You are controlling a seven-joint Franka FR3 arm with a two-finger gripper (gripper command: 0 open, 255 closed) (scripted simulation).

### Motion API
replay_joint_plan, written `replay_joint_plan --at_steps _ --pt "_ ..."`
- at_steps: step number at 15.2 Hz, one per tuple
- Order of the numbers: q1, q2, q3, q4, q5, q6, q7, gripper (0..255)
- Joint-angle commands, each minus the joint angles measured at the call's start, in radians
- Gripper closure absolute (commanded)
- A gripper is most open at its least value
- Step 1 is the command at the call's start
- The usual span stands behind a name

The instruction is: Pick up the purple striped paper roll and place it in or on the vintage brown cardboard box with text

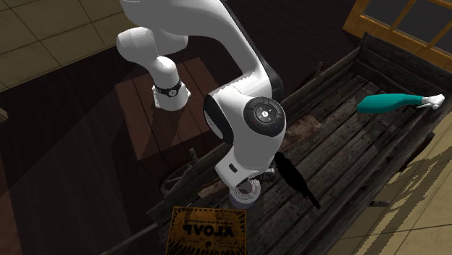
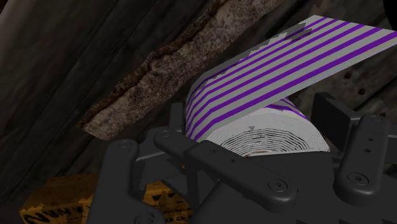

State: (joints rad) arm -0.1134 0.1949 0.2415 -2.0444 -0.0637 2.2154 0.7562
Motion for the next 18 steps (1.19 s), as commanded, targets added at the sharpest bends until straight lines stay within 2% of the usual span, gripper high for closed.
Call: replay_joint_plan --at_steps 1,2,11,18 --pt "0.0 0.0 0.0 0.0 0.0 0.0 0.0 0" --pt "0.0 0.0 0.0 0.0 0.0 0.0 0.0 255" --pt "0.0 0.0 0.0 0.0 0.0 0.0 0.0 255" --pt "-0.003 -0.046 0.003 0.041 0.016 -0.085 -0.011 255"
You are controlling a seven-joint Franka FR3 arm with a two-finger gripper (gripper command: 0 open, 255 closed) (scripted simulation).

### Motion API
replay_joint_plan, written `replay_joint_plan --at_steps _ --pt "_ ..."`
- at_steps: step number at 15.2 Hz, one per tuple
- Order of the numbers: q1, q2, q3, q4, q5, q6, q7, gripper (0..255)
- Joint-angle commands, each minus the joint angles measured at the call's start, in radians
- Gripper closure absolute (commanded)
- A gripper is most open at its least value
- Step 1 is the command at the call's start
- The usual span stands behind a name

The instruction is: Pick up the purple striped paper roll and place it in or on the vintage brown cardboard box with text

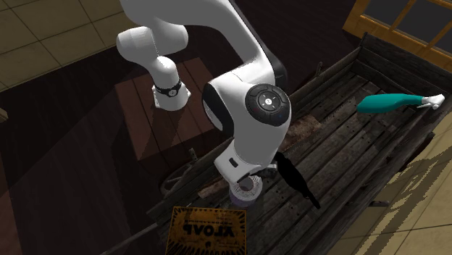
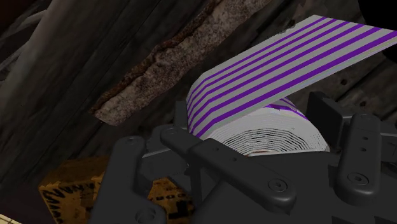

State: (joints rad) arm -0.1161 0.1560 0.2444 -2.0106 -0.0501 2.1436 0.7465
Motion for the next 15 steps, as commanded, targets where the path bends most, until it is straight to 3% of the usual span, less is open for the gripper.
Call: replay_joint_plan --at_steps 1,15 --pt "-0.001 -0.013 0.001 0.014 0.004 -0.026 -0.003 255" --pt "-0.004 -0.074 0.003 0.131 0.024 -0.202 -0.017 255"
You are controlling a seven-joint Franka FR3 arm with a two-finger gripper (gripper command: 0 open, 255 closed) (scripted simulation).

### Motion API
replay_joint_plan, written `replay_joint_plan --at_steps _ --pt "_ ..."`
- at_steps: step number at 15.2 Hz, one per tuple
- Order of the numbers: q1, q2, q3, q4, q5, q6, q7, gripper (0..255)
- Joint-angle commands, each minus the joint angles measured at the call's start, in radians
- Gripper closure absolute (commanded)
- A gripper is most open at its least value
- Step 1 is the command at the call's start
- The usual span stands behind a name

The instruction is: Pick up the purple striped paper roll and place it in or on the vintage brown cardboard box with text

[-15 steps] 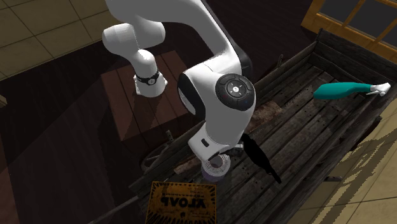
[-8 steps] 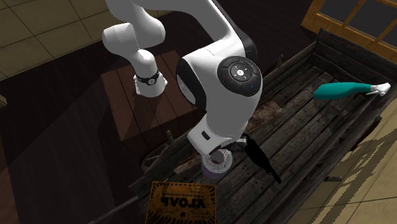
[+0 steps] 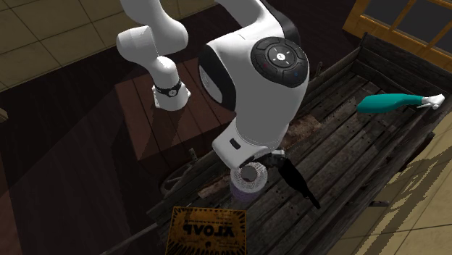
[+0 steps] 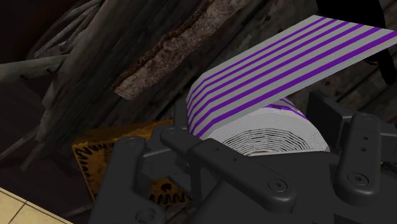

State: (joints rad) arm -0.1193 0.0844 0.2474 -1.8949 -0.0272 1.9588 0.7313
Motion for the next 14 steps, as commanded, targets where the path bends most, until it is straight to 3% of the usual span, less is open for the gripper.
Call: replay_joint_plan --at_steps 1,14 --pt "-0.001 -0.006 0.0 0.025 0.002 -0.03 -0.002 255" --pt "-0.133 0.143 -0.107 0.282 -0.014 -0.137 -0.242 255"
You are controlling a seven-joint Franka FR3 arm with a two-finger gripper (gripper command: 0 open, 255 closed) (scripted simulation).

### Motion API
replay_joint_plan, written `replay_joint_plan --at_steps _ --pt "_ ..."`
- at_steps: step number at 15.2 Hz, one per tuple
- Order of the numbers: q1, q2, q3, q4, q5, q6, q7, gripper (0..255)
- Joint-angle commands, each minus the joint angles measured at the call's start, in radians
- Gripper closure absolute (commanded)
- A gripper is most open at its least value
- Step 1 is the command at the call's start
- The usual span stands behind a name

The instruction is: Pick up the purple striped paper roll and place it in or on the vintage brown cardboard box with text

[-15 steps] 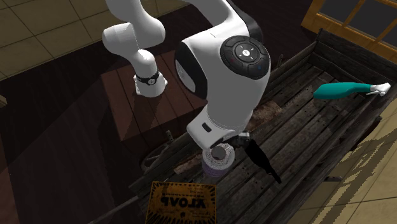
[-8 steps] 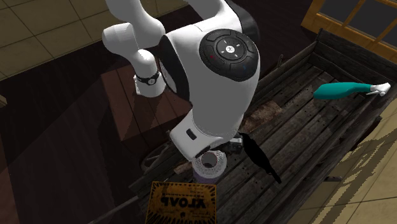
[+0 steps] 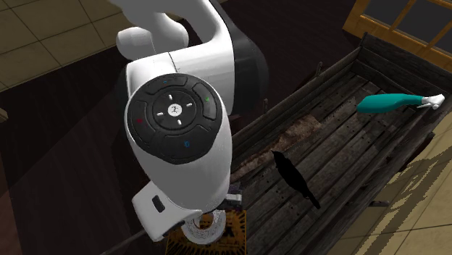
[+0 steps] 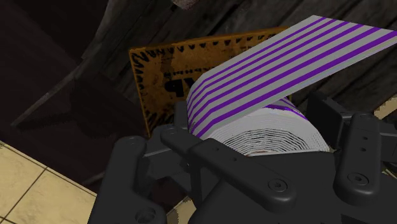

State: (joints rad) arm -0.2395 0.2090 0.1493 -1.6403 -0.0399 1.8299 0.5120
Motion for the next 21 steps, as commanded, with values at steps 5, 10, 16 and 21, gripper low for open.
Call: replay_joint_plan --at_steps 5,10,16,21 --pt "-0.035 0.062 -0.024 0.056 -0.004 0.007 -0.06 255" --pt "-0.035 0.071 -0.025 0.002 -0.006 0.071 -0.058 255" --pt "-0.035 0.089 -0.026 -0.054 -0.009 0.145 -0.056 255" --pt "-0.035 0.103 -0.027 -0.084 -0.012 0.188 -0.054 255"
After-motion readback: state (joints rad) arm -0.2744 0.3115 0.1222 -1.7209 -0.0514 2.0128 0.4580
